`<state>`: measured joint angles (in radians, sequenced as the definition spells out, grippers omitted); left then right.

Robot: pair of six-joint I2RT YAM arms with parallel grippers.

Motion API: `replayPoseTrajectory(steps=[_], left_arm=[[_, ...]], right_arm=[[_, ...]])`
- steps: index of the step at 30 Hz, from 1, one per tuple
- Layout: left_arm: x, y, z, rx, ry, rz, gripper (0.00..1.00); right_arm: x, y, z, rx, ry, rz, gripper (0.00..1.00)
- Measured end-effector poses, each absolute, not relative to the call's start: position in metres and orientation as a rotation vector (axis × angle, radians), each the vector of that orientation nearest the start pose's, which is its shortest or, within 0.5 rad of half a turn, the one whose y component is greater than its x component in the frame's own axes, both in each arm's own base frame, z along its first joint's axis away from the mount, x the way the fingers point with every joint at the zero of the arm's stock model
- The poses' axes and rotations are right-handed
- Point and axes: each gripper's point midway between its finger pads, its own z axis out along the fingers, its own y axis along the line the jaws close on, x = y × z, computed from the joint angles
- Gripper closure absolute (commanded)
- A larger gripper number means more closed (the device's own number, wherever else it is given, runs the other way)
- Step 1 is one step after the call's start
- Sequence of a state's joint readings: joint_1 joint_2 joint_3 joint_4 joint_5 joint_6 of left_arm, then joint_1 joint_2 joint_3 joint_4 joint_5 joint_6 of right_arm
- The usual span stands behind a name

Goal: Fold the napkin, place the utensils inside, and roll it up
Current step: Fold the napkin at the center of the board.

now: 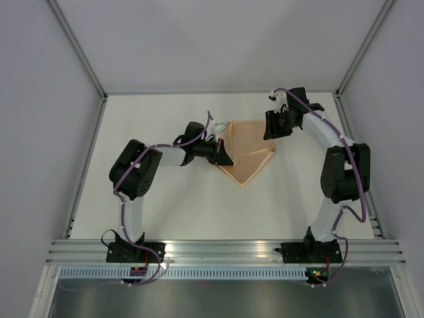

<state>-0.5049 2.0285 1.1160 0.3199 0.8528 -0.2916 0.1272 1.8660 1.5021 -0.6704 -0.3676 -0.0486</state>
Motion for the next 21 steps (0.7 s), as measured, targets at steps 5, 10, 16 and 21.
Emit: replayPoseTrajectory(steps=[5,10,16,21], left_arm=[[0.326,-0.353,0.056,0.795,2.125,-1.365,0.98],[0.317,-0.358,0.051,0.829,2.139,-1.353,0.98],[0.312,-0.361,0.052,0.856,2.137,-1.314,0.98],[0.314,-0.362,0.08,0.879,2.064,-1.302,0.98]], right_arm=[[0.422,0.115,0.109,-0.356,2.556,0.503,0.52],[0.422,0.115,0.109,-0.356,2.556,0.502,0.52],[0.422,0.115,0.108,-0.356,2.556,0.501,0.52],[0.422,0.115,0.109,-0.356,2.555,0.501,0.52]])
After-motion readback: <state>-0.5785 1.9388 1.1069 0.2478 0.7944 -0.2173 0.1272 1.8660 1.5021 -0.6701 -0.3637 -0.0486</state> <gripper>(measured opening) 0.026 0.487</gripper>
